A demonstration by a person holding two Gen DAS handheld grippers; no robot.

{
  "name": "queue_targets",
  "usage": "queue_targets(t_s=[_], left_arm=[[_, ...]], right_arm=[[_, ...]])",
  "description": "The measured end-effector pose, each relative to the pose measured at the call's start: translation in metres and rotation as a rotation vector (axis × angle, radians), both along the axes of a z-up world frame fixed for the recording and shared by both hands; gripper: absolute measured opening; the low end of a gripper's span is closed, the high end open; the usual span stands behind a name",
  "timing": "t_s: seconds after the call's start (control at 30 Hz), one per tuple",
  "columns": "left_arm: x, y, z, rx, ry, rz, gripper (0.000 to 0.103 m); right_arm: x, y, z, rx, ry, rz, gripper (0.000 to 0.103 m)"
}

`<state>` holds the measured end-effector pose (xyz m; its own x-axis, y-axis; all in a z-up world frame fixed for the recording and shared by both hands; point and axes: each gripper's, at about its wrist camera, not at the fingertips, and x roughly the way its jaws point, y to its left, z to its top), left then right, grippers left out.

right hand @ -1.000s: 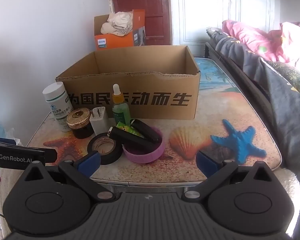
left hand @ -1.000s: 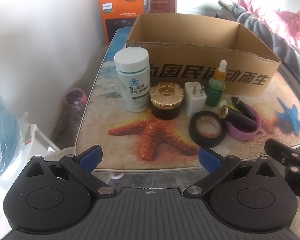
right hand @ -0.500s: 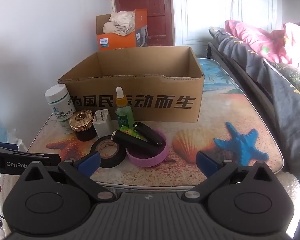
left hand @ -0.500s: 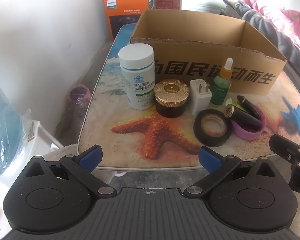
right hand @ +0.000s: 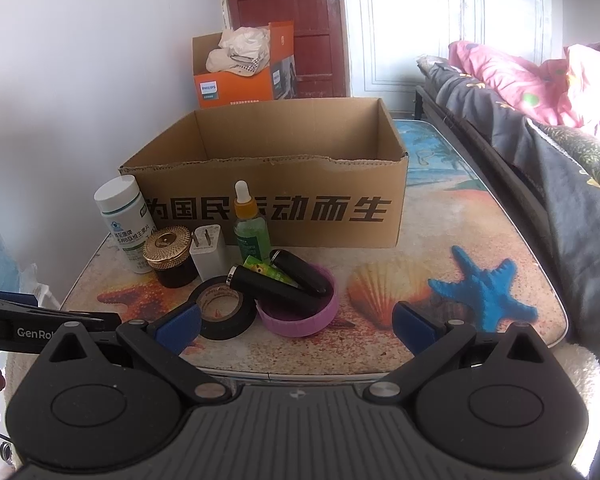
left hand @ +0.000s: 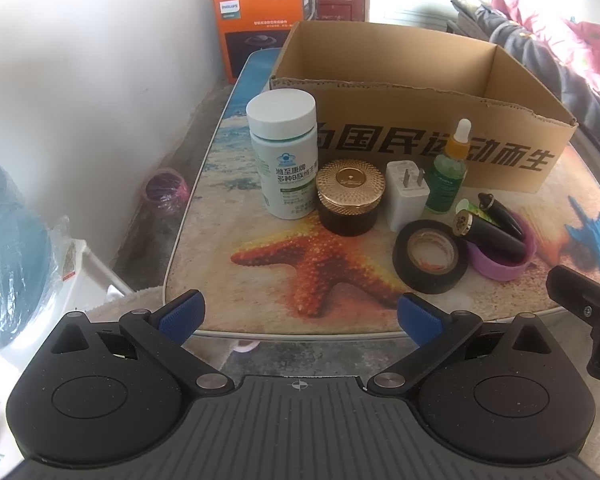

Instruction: Organize rigid objects

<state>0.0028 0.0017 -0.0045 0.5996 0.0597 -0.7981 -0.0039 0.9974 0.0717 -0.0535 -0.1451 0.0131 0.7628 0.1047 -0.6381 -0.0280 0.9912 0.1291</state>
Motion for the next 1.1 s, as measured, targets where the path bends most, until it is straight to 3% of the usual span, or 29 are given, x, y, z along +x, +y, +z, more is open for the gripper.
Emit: queue_targets(t_s=[1.1], left_arm=[[0.0026, 0.0021, -0.0006, 0.006, 0.017, 0.012, 0.103]], right_arm=[[0.0005, -0.0010, 0.0008, 0.020, -0.002, 0.002, 0.103]])
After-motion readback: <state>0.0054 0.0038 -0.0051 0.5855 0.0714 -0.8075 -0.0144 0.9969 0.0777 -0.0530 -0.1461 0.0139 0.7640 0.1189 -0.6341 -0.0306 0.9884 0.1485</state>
